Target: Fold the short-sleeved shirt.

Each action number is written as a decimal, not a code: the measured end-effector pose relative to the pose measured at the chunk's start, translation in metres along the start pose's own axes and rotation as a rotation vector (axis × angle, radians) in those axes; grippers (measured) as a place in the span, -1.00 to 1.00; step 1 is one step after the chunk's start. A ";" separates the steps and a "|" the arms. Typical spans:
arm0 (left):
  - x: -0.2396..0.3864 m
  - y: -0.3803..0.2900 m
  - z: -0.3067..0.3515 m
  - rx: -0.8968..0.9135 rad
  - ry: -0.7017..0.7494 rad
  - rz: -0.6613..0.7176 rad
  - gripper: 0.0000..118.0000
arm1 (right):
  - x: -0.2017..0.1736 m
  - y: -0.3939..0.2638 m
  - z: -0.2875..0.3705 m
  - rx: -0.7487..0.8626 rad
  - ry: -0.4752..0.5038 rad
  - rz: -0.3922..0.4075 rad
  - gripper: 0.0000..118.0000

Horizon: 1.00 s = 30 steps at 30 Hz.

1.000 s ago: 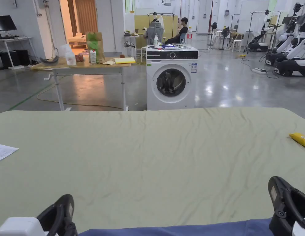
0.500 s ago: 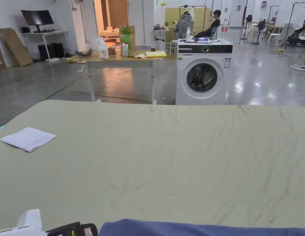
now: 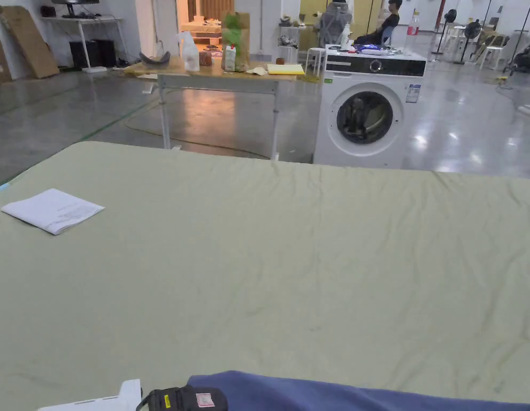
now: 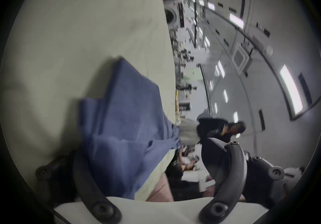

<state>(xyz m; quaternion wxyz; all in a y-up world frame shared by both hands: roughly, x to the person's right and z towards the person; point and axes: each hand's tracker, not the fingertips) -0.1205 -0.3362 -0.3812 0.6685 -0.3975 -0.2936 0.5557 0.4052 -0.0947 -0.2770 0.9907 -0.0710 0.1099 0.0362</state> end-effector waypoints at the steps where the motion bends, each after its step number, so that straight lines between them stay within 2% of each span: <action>1: 0.001 0.004 -0.005 -0.015 0.025 -0.039 0.30 | -0.001 0.001 -0.001 -0.003 0.002 -0.004 -1.00; 2: 0.000 0.000 -0.012 0.000 0.063 -0.036 -0.18 | -0.003 0.002 -0.003 -0.005 0.004 -0.007 -1.00; 3: -0.007 0.001 -0.013 0.027 0.132 -0.008 -0.83 | -0.004 0.003 -0.004 -0.007 0.008 -0.011 -1.00; 4: -0.013 0.001 -0.014 0.063 0.230 0.004 -0.95 | -0.006 0.003 -0.003 -0.007 0.012 -0.016 -1.00; 5: -0.022 -0.004 -0.016 0.093 0.369 -0.047 -0.95 | -0.008 0.004 -0.004 -0.006 0.018 -0.020 -1.00; 6: -0.010 -0.016 -0.020 0.108 0.215 -0.104 -0.95 | -0.009 0.004 -0.005 -0.006 0.023 -0.020 -1.00; 8: 0.005 -0.013 -0.024 0.090 0.287 -0.093 -0.96 | -0.012 0.004 -0.006 -0.010 0.035 -0.011 -1.00; 10: 0.026 -0.016 -0.020 0.106 0.383 -0.167 -0.97 | -0.014 0.005 -0.008 -0.017 0.049 -0.002 -1.00; 15: 0.108 -0.035 0.014 0.230 0.671 -0.563 -0.99 | -0.011 0.004 -0.003 0.002 0.073 -0.002 -1.00; 16: 0.119 -0.038 0.019 0.238 0.746 -0.630 -0.99 | -0.010 0.002 -0.001 0.004 0.075 -0.002 -1.00; 18: 0.137 -0.046 0.029 0.254 1.014 -0.785 -0.99 | -0.006 -0.001 0.002 0.009 0.081 0.002 -1.00; 20: 0.138 -0.046 0.036 0.261 1.163 -0.831 -0.99 | -0.001 -0.006 0.005 0.011 0.085 0.007 -1.00; 22: 0.134 -0.042 0.041 0.268 1.171 -0.729 -1.00 | 0.004 -0.009 0.008 0.014 0.083 0.008 -1.00; 24: 0.141 -0.044 0.033 0.290 1.021 -0.621 -1.00 | 0.012 -0.012 0.011 0.014 0.076 -0.008 -1.00; 26: 0.155 -0.049 0.005 0.263 0.918 -0.636 -1.00 | 0.019 -0.014 0.014 0.013 0.060 -0.035 -1.00; 30: 0.178 -0.059 -0.086 0.096 0.740 -0.643 -1.00 | 0.035 -0.021 0.020 0.003 0.029 -0.094 -1.00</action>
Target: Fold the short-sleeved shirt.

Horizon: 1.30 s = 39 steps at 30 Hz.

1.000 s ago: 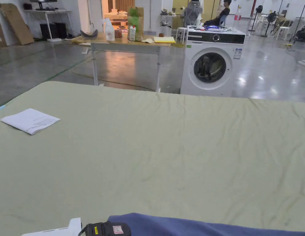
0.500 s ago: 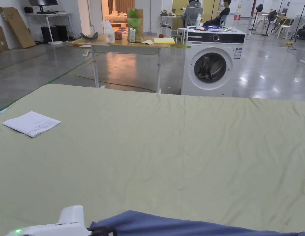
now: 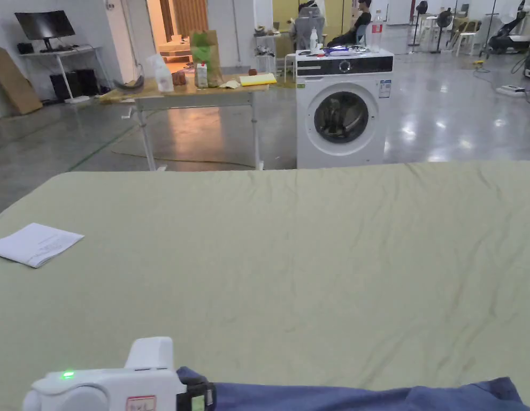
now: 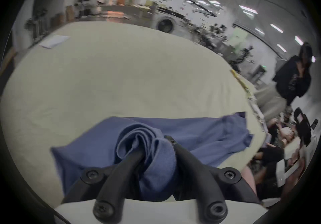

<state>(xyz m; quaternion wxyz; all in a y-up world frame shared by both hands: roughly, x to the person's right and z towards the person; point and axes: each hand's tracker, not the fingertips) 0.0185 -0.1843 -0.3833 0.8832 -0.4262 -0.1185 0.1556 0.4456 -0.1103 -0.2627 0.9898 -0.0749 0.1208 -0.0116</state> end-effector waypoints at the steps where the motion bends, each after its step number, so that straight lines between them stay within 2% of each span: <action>1: 0.017 0.002 -0.017 -0.035 -0.035 -0.015 -0.99 | 0.004 -0.001 0.001 -0.002 -0.008 -0.011 -1.00; 3: 0.055 0.006 -0.057 -0.124 -0.089 -0.050 -0.97 | 0.011 -0.006 0.004 -0.008 -0.025 -0.029 -1.00; 4: 0.073 0.004 -0.074 -0.151 -0.105 -0.079 -0.89 | 0.014 -0.007 0.005 -0.010 -0.032 -0.037 -1.00; 5: 0.092 0.002 -0.092 -0.179 -0.132 -0.121 -0.72 | 0.017 -0.009 0.007 -0.013 -0.037 -0.044 -1.00; 6: 0.104 0.001 -0.106 -0.217 -0.169 -0.157 -0.40 | 0.019 -0.011 0.008 -0.018 -0.040 -0.048 -1.00; 7: 0.113 -0.001 -0.119 -0.254 -0.195 -0.161 0.15 | 0.021 -0.012 0.008 -0.024 -0.044 -0.050 -1.00; 8: 0.123 -0.006 -0.129 -0.279 -0.206 -0.143 0.36 | 0.024 -0.014 0.008 -0.030 -0.048 -0.053 -1.00; 12: 0.124 0.000 -0.123 -0.277 -0.213 -0.110 0.40 | 0.028 -0.013 0.009 -0.040 -0.052 -0.072 -1.00; 16: 0.095 0.020 -0.056 -0.085 -0.303 -0.009 0.40 | 0.028 -0.012 0.007 -0.031 -0.045 -0.084 -1.00; 18: 0.074 0.024 -0.013 0.044 -0.291 -0.003 0.40 | 0.027 -0.010 0.005 -0.023 -0.037 -0.091 -1.00; 20: 0.058 0.022 0.026 0.175 -0.217 -0.023 0.38 | 0.027 -0.009 0.003 -0.017 -0.031 -0.095 -1.00; 21: 0.048 0.018 0.042 0.234 -0.165 -0.034 0.29 | 0.026 -0.008 0.003 -0.014 -0.028 -0.097 -1.00; 24: 0.031 0.006 0.062 0.285 0.026 -0.077 -0.97 | 0.025 -0.008 0.001 -0.014 -0.020 -0.095 -1.00; 25: 0.025 0.004 0.062 0.265 0.102 -0.068 -1.00 | 0.024 -0.008 0.000 -0.018 -0.019 -0.093 -1.00; 32: 0.009 -0.015 -0.018 0.006 0.132 -0.024 -1.00 | 0.024 -0.014 0.000 -0.044 -0.013 -0.099 -1.00; 36: 0.027 -0.029 -0.063 -0.096 -0.009 0.042 -1.00 | 0.025 -0.015 0.002 -0.055 -0.018 -0.085 -1.00; 39: 0.060 -0.027 -0.077 -0.110 -0.075 -0.012 -1.00 | 0.028 -0.015 0.003 -0.062 -0.028 -0.076 -1.00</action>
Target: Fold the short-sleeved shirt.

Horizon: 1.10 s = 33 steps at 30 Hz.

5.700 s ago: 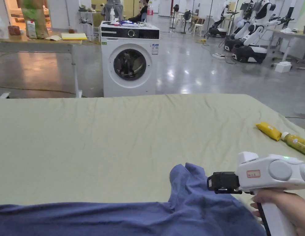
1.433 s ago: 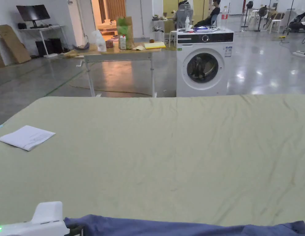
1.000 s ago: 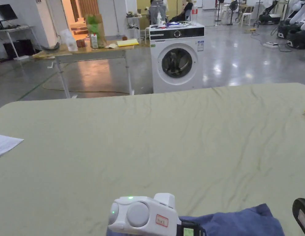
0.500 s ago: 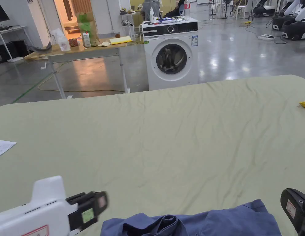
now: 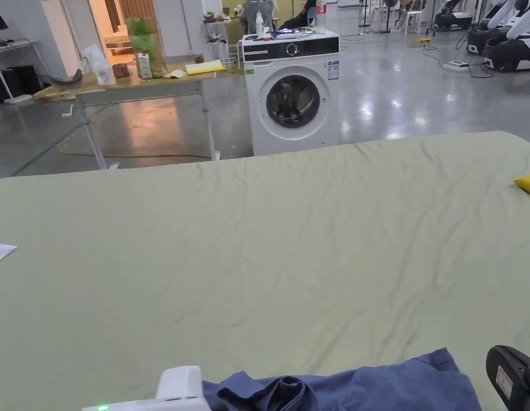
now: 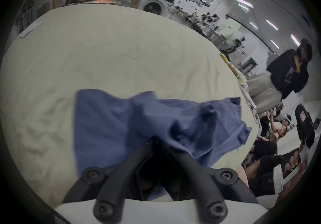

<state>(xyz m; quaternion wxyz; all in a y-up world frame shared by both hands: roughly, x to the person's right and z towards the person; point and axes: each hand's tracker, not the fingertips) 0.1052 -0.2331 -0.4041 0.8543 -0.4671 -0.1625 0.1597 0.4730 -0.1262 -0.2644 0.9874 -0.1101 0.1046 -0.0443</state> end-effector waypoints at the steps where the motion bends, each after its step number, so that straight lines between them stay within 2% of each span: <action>1: 0.011 -0.002 -0.008 -0.007 -0.012 -0.020 -1.00 | 0.001 0.000 0.000 -0.002 -0.002 -0.002 -1.00; 4: 0.032 0.004 -0.037 -0.079 -0.087 0.012 -1.00 | 0.003 -0.001 -0.001 -0.006 -0.006 -0.011 -1.00; 9: 0.047 -0.002 -0.072 -0.128 -0.106 0.051 -1.00 | 0.002 -0.002 0.000 -0.009 0.002 -0.014 -1.00; 11: 0.050 0.001 -0.072 -0.121 -0.158 0.082 -1.00 | 0.001 -0.002 0.000 -0.009 0.007 -0.010 -1.00; 19: 0.067 0.009 -0.062 -0.200 -0.306 0.060 -1.00 | 0.002 0.000 -0.001 -0.007 0.010 -0.020 -1.00; 22: 0.064 0.019 -0.040 -0.162 -0.346 0.095 -1.00 | 0.001 0.002 0.000 -0.004 0.013 -0.021 -1.00; 25: 0.050 0.029 -0.003 -0.088 -0.288 0.117 -1.00 | 0.002 0.007 0.001 0.001 0.014 -0.023 -1.00; 28: 0.026 0.031 0.047 0.028 -0.414 0.122 -1.00 | 0.002 0.009 0.001 0.008 0.008 -0.019 -1.00; 31: -0.006 0.027 0.086 0.054 -0.400 0.195 -1.00 | 0.001 0.011 0.001 0.011 0.008 -0.020 -1.00; 33: -0.030 0.018 0.111 0.171 -0.442 0.182 -1.00 | 0.000 0.012 0.000 0.013 0.007 -0.021 -1.00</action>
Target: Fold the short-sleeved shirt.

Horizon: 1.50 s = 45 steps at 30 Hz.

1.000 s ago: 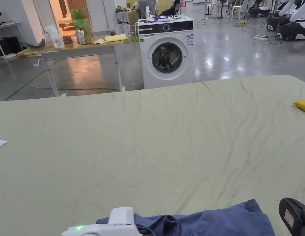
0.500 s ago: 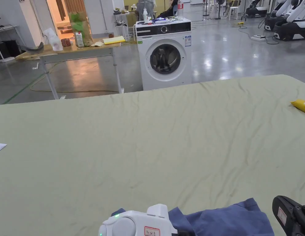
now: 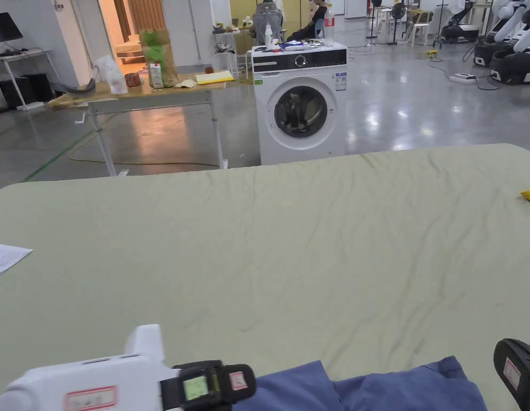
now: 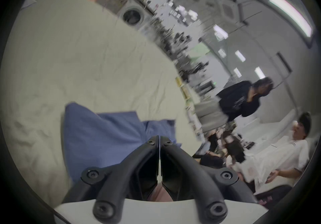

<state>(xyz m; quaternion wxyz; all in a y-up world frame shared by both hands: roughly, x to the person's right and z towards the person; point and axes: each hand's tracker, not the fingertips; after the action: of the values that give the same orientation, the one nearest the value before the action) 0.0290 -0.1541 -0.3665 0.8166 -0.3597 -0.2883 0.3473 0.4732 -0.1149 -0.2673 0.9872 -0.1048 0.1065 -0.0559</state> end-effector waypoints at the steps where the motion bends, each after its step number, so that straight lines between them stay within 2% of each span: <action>1: -0.008 -0.002 0.018 0.056 -0.087 -0.008 -1.00 | -0.001 0.001 -0.001 0.001 0.001 -0.004 -1.00; 3: -0.029 -0.011 0.049 0.143 -0.173 0.051 -1.00 | -0.002 0.001 -0.001 0.006 0.006 -0.017 -1.00; 6: -0.066 -0.035 0.080 0.208 -0.180 0.131 -1.00 | -0.005 0.002 -0.001 0.014 0.006 -0.019 -1.00; 8: -0.085 -0.048 0.086 0.196 -0.191 0.180 -1.00 | -0.007 0.002 -0.002 0.011 0.006 -0.012 -1.00; 11: -0.106 -0.050 0.083 0.147 -0.101 0.216 -1.00 | -0.010 0.002 -0.004 0.004 0.014 -0.001 -1.00; 12: -0.107 -0.049 0.075 0.113 -0.106 0.210 -0.93 | -0.011 0.003 -0.004 0.002 0.016 0.005 -1.00; 13: -0.116 -0.046 0.071 0.093 -0.102 0.219 -0.62 | -0.012 0.003 -0.004 0.001 0.016 0.009 -1.00; 15: -0.131 -0.041 0.060 0.043 -0.072 0.254 0.61 | -0.014 0.004 -0.003 0.002 0.018 0.012 -1.00; 16: -0.138 -0.037 0.051 0.021 -0.064 0.273 0.80 | -0.015 0.005 -0.002 0.002 0.019 0.015 -1.00; 17: -0.145 -0.036 0.047 0.007 -0.072 0.281 0.81 | -0.016 0.005 -0.002 0.001 0.018 0.019 -1.00; 23: -0.181 -0.033 0.000 -0.052 -0.094 0.424 0.81 | -0.014 0.006 -0.001 -0.016 -0.003 0.056 -1.00; 26: -0.189 -0.024 -0.033 -0.066 -0.223 0.450 0.81 | -0.013 0.006 -0.002 -0.024 -0.017 0.057 -1.00; 28: -0.178 -0.025 -0.062 -0.161 -0.250 0.522 0.64 | -0.013 0.007 -0.003 -0.027 -0.021 0.059 -1.00; 30: -0.174 -0.027 -0.085 -0.212 -0.257 0.504 0.42 | -0.013 0.007 -0.003 -0.030 -0.022 0.063 -1.00; 31: -0.175 -0.029 -0.094 -0.231 -0.210 0.502 0.30 | -0.013 0.007 -0.004 -0.033 -0.022 0.063 -1.00; 32: -0.184 -0.029 -0.100 -0.242 -0.143 0.542 -0.24 | -0.013 0.006 -0.005 -0.034 -0.021 0.062 -1.00; 33: -0.191 -0.035 -0.106 -0.264 0.024 0.537 -0.86 | -0.014 0.006 -0.006 -0.036 -0.019 0.061 -1.00; 34: -0.191 -0.039 -0.104 -0.219 -0.052 0.515 -0.90 | -0.014 0.005 -0.007 -0.038 -0.017 0.060 -1.00; 36: -0.179 -0.036 -0.096 -0.212 -0.078 0.486 -0.91 | -0.015 0.003 -0.008 -0.041 -0.014 0.059 -1.00; 40: -0.152 -0.025 -0.088 -0.214 0.077 0.365 -0.95 | -0.017 0.001 -0.012 -0.050 0.005 0.061 -1.00; 44: -0.108 -0.009 -0.054 -0.224 0.136 0.151 -0.96 | -0.018 0.003 -0.012 -0.025 0.026 0.048 -1.00; 45: -0.104 -0.003 -0.038 -0.210 0.192 0.111 -0.96 | -0.018 0.004 -0.011 -0.016 0.030 0.046 -1.00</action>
<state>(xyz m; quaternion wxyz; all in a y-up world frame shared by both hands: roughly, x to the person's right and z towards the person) -0.0046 -0.2511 -0.4090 0.7778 -0.4901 -0.2234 0.3240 0.4540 -0.1111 -0.2752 0.9857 -0.1092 0.1240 -0.0339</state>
